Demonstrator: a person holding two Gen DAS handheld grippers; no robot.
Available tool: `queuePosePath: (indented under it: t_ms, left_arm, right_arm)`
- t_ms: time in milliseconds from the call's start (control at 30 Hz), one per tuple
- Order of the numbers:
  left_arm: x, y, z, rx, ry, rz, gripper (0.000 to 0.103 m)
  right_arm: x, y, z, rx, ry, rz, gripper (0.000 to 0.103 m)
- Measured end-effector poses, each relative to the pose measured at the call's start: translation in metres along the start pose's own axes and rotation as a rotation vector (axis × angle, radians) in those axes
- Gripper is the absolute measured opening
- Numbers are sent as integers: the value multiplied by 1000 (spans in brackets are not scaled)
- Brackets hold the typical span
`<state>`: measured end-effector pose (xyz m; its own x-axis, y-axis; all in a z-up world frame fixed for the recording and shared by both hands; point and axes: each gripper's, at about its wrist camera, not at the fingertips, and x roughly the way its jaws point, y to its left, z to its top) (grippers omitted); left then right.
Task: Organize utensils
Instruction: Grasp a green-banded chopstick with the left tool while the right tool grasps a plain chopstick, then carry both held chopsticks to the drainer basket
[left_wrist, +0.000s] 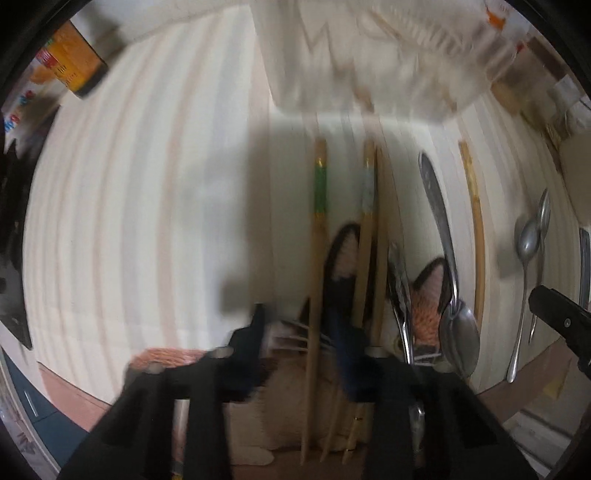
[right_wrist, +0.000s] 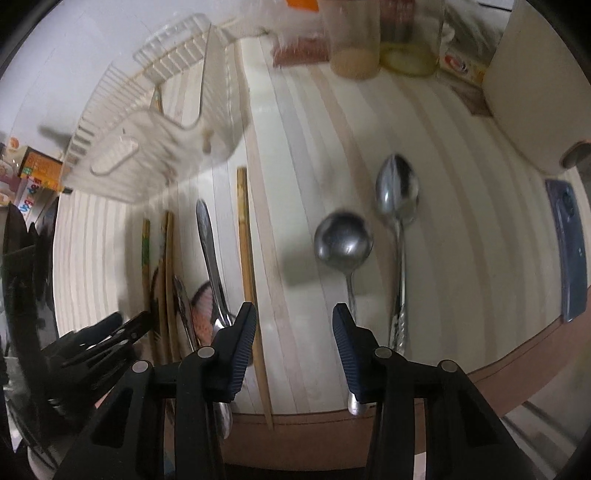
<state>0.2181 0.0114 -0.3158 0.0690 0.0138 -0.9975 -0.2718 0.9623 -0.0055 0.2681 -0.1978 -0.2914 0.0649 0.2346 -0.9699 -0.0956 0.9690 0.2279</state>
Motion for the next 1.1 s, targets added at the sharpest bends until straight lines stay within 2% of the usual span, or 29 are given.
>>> queuePosePath:
  t_ms: [33, 67, 267, 367, 467, 500, 567, 667, 900, 1100]
  left_arm:
    - [-1, 1, -1, -2, -13, -3, 9]
    - [0, 3, -1, -13, -1, -13, 5]
    - [-1, 33, -14, -108, 11, -40, 5]
    - [-2, 40, -25, -113, 8, -31, 5]
    - [-2, 39, -28, -98, 3, -19, 5]
    - [-1, 38, -30, -96, 3, -16, 5]
    - [1, 33, -32, -95, 3, -14, 5]
    - [1, 31, -30, -90, 0, -17, 5]
    - [-2, 35, -36, -70, -1, -7, 5]
    - [-1, 28, -31, -64, 4, -4, 5]
  right_arm:
    - [4, 1, -2, -3, 8, 5, 45]
    - [6, 2, -2, -4, 12, 10, 44]
    - [26, 19, -4, -33, 32, 22, 41]
    - [38, 31, -3, -67, 50, 8, 29]
    - [45, 44, -9, -134, 39, -65, 17]
    - [47, 47, -11, -151, 44, -90, 7]
    - [49, 49, -14, -172, 50, -151, 7]
    - [51, 44, -22, -177, 83, -186, 7]
    - [49, 27, -44, -188, 104, -206, 7]
    - [48, 22, -32, -163, 121, -217, 8]
